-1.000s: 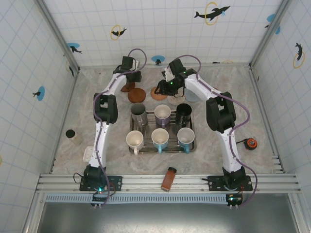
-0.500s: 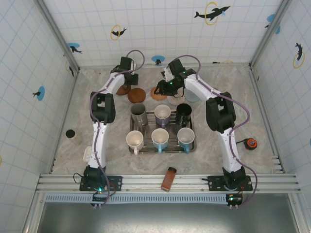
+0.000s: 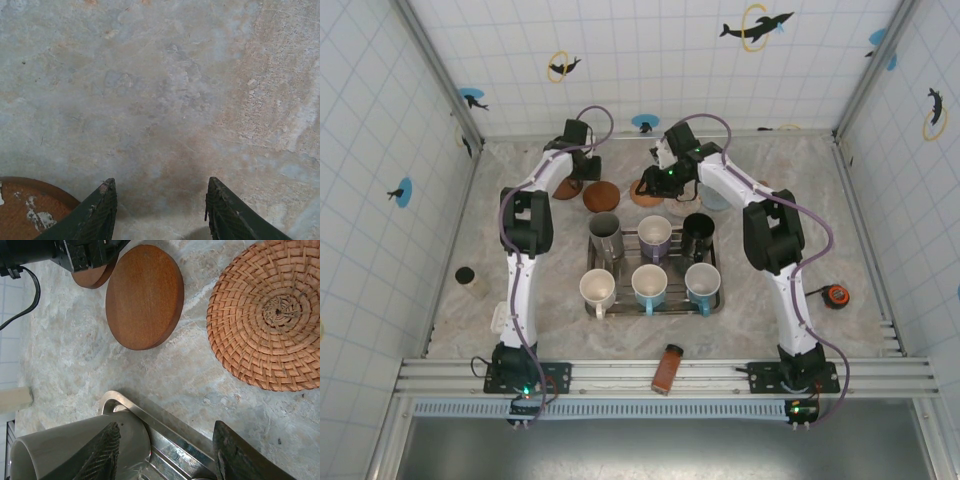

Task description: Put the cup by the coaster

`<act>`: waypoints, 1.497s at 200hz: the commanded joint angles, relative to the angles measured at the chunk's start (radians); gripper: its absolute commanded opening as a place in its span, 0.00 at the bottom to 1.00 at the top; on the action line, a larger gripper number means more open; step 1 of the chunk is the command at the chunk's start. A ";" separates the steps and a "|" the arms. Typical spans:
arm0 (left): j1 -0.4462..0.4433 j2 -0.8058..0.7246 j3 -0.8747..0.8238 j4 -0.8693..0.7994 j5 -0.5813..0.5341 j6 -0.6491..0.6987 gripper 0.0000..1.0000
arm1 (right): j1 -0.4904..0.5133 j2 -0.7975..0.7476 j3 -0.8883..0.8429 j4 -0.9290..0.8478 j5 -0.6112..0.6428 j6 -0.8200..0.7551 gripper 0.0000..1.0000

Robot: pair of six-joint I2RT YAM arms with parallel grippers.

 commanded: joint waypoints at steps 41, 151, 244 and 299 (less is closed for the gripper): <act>0.025 -0.094 0.067 -0.056 -0.037 -0.037 0.55 | 0.012 -0.047 0.062 -0.002 -0.006 0.003 0.52; 0.138 0.034 0.169 -0.047 -0.012 -0.091 0.53 | 0.033 -0.029 0.069 0.011 -0.009 0.015 0.52; 0.128 0.098 0.184 -0.028 0.015 -0.051 0.54 | 0.037 -0.029 0.067 0.004 -0.004 0.015 0.52; 0.082 0.109 0.175 -0.116 -0.088 0.042 0.53 | 0.040 -0.027 0.065 0.000 -0.004 0.016 0.52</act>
